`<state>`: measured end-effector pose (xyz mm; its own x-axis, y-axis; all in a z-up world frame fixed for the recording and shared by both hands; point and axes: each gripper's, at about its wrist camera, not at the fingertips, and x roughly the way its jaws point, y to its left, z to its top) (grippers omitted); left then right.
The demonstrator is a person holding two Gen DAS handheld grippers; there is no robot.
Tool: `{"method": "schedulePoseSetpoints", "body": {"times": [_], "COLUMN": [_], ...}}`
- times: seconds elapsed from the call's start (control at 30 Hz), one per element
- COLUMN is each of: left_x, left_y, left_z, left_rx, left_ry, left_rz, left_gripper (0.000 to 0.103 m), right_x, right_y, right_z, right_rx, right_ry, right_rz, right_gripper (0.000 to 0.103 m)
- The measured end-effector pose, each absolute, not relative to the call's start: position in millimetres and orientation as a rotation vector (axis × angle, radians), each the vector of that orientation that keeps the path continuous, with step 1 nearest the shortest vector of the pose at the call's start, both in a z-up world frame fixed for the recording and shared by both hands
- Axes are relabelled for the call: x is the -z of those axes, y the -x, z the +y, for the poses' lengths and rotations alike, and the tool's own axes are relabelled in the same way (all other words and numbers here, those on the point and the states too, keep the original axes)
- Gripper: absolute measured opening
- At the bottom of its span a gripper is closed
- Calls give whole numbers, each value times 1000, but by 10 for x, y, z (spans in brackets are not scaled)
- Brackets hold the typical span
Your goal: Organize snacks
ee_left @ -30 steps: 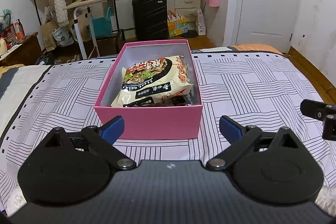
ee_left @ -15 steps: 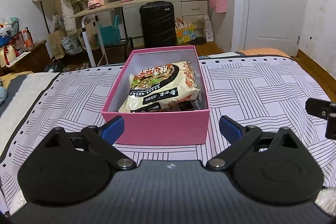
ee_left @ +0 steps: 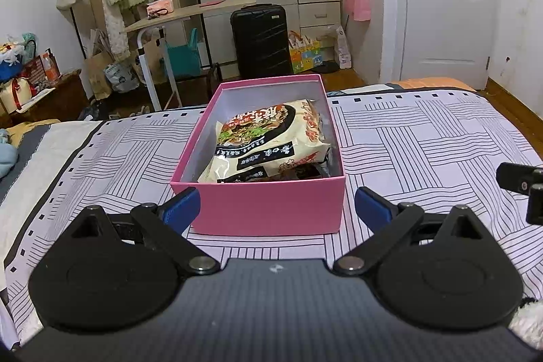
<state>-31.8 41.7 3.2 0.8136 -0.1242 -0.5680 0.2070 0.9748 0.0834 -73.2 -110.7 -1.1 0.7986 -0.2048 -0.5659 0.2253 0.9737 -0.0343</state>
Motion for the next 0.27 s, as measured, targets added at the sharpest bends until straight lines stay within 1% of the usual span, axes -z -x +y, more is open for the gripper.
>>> {"method": "schedulePoseSetpoints", "body": {"times": [0.27], "left_x": [-46], "left_y": [328], "left_z": [417], "left_rx": [181], "left_ry": [-135], "left_rz": [592], "left_gripper": [99], "right_x": [22], "right_y": [715], "right_z": [-1120], "right_rx": [231], "right_ry": [-38], "right_rz": [607], "right_gripper": [102]}}
